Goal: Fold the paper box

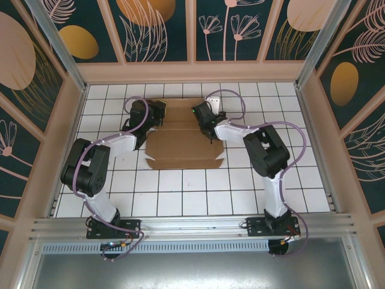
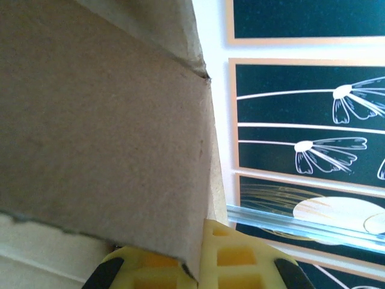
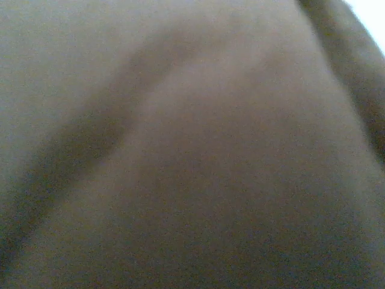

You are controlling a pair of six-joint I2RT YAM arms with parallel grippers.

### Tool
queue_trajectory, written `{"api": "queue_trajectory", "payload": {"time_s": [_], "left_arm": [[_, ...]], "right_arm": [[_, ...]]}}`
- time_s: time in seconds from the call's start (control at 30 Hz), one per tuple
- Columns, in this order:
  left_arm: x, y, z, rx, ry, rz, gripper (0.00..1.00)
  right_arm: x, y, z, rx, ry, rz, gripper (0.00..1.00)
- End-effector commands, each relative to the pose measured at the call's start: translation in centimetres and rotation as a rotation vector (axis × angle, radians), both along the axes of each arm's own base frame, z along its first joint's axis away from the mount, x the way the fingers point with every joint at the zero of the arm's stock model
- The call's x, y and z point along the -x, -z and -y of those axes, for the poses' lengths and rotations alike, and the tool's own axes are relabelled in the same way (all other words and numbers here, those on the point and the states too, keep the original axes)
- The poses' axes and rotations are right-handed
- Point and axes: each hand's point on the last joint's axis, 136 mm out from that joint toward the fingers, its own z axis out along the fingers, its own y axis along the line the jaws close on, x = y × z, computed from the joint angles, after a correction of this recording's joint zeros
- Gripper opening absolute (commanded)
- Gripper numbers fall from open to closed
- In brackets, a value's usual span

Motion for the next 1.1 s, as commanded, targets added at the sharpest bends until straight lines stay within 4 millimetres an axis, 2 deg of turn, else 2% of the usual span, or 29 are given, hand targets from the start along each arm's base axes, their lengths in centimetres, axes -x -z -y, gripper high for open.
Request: {"api": "queue_trajectory", "payload": {"time_s": [0.0, 0.07, 0.17, 0.27, 0.33, 0.37, 0.4, 0.5, 0.57, 0.73, 0.77, 0.93, 1.07], "left_arm": [[1.8, 3.7, 1.0, -0.026, 0.047, -0.133, 0.0], [1.7, 3.7, 1.0, -0.028, 0.043, -0.13, 0.0], [1.5, 3.8, 0.9, -0.037, 0.042, -0.132, 0.0], [1.4, 3.9, 1.0, -0.04, 0.043, -0.139, 0.0], [1.4, 3.9, 0.9, -0.046, 0.036, -0.143, 0.0], [1.4, 3.9, 0.8, -0.047, 0.032, -0.145, 0.0], [1.4, 3.9, 0.8, -0.049, 0.031, -0.148, 0.0], [1.4, 3.7, 0.7, -0.051, 0.026, -0.148, 0.0], [1.3, 3.8, 0.7, -0.054, 0.023, -0.155, 0.0], [1.6, 4.8, 0.4, -0.069, 0.016, -0.196, 0.0], [1.1, 3.8, 0.6, -0.062, 0.015, -0.174, 0.0], [1.0, 3.7, 0.5, -0.07, 0.007, -0.182, 0.0], [1.0, 3.9, 0.5, -0.071, 0.005, -0.191, 0.0]], "right_arm": [[0.6, -5.4, -1.6, -0.069, -0.172, 0.139, 0.81], [2.2, -7.1, -2.7, -0.103, -0.328, 0.19, 0.9], [4.3, -9.6, -2.9, -0.132, -0.458, 0.267, 0.92], [5.7, -12.8, -0.5, -0.184, -0.46, 0.384, 0.88], [6.5, -14.2, 1.1, -0.233, -0.457, 0.432, 0.83], [6.3, -14.5, 2.7, -0.236, -0.431, 0.454, 0.81], [6.6, -14.5, 3.2, -0.239, -0.459, 0.471, 0.78], [7.0, -12.8, 3.2, -0.185, -0.561, 0.43, 0.74], [7.1, -10.7, 1.9, -0.149, -0.646, 0.361, 0.73], [7.6, -8.3, 0.8, -0.108, -0.694, 0.384, 0.73], [7.5, -7.9, 0.8, -0.107, -0.688, 0.387, 0.73], [5.3, -5.2, 1.2, -0.036, -0.588, 0.344, 0.68], [3.4, -4.2, 1.1, 0.001, -0.536, 0.33, 0.61]]}}
